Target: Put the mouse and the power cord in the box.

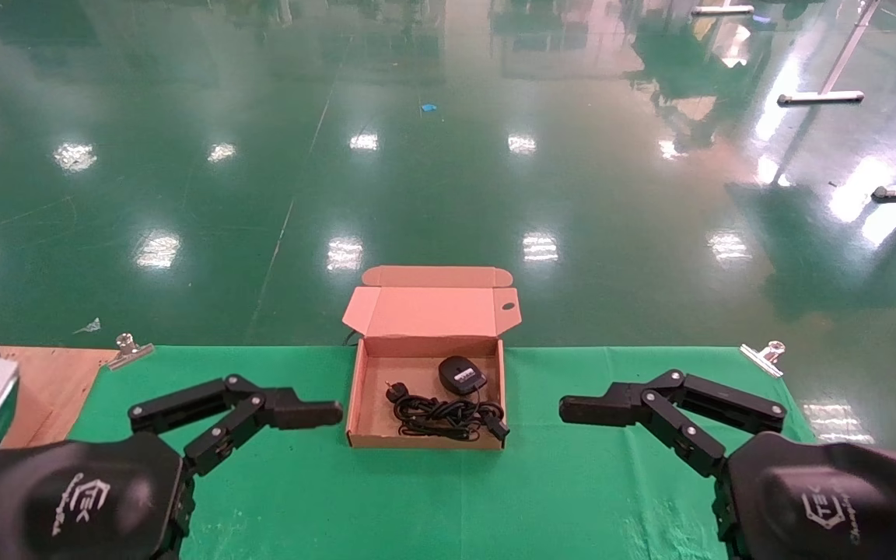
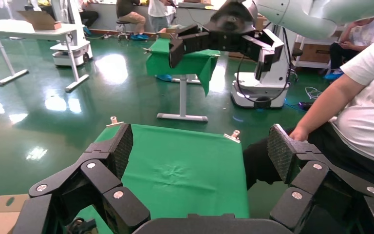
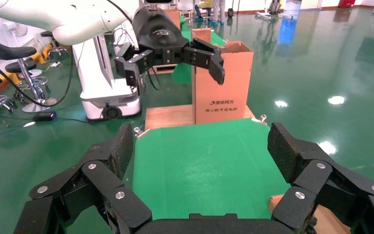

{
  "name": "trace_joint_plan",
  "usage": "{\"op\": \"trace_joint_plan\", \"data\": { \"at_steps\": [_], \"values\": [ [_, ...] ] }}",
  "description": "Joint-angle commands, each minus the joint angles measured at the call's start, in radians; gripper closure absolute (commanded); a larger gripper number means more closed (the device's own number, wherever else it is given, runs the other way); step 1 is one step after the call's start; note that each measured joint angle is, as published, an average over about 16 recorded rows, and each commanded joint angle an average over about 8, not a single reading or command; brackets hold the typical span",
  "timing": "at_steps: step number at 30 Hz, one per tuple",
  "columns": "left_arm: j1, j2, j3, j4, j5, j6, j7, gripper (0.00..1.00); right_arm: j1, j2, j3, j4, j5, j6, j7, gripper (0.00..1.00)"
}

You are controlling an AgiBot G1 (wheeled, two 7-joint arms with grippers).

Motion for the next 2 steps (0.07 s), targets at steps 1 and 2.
{"op": "trace_joint_plan", "data": {
  "at_steps": [1,2],
  "values": [
    [0.002,-0.001,-0.002,-0.004,-0.002,0.001,-0.001,0.0,-0.002,0.001,0.002,0.001,0.002,-0.001,0.0,0.0],
    [0.002,-0.001,-0.002,-0.002,-0.002,0.001,0.0,0.0,-0.001,0.0,0.0,0.0,0.001,0.0,0.0,0.0]
  ]
}}
